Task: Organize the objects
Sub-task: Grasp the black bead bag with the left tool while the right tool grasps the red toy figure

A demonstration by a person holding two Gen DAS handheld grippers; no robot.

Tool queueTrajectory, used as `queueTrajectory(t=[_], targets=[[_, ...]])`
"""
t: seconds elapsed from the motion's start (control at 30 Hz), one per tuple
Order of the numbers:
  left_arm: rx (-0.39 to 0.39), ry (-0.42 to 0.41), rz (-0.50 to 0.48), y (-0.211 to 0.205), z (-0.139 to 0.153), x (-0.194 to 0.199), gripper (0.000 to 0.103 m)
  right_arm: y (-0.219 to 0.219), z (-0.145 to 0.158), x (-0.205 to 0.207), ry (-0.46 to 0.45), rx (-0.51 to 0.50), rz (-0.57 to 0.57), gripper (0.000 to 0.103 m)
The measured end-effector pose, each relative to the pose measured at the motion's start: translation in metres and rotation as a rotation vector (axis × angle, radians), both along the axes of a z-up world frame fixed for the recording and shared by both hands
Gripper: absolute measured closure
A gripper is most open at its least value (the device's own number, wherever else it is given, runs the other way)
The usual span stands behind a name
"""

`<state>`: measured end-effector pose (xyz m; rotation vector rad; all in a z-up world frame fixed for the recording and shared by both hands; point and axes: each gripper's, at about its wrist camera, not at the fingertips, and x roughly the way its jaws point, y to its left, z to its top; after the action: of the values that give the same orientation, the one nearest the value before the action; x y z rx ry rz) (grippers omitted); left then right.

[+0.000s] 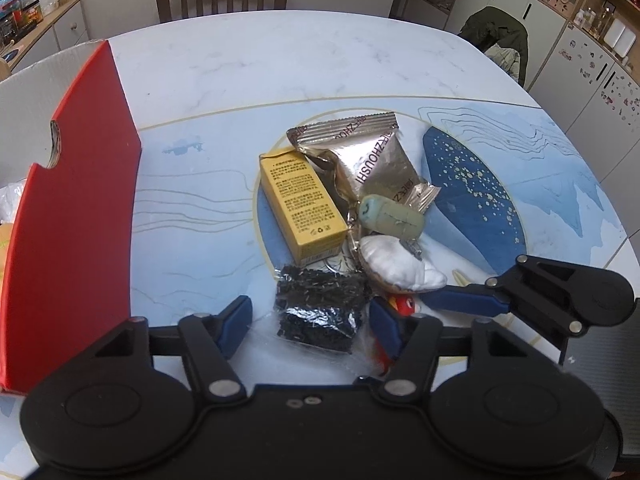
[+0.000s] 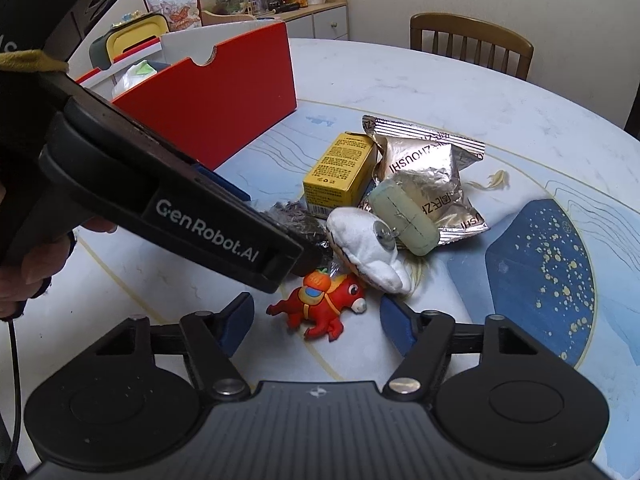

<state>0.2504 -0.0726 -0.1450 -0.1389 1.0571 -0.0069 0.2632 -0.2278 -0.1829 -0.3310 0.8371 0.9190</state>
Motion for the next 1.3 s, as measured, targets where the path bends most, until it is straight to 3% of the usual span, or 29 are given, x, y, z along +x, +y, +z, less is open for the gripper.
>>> queueTrajectory(t=[0.2,0.3,0.4,0.8,1.3], targets=[[-0.011,0.007,0.001,0.002,0.000,-0.001,0.050,0.003,0.001,0.000,0.002,-0.001,-0.007,0.049],[-0.023,0.006,-0.005,0.002,0.001,-0.002,0.060,0.002,0.001,-0.002,-0.001,-0.007,-0.009,0.049],[-0.020,0.005,-0.015,0.000,0.004,-0.005,0.063,0.000,0.002,-0.005,0.000,-0.011,-0.013,0.049],[-0.058,-0.009,-0.025,0.006,0.018,-0.028,0.065,-0.033,0.018,-0.020,0.040,0.015,-0.042,0.050],[-0.069,-0.093,-0.074,0.012,0.070,-0.060,0.067,-0.054,0.081,-0.039,-0.011,0.136,-0.109,0.050]])
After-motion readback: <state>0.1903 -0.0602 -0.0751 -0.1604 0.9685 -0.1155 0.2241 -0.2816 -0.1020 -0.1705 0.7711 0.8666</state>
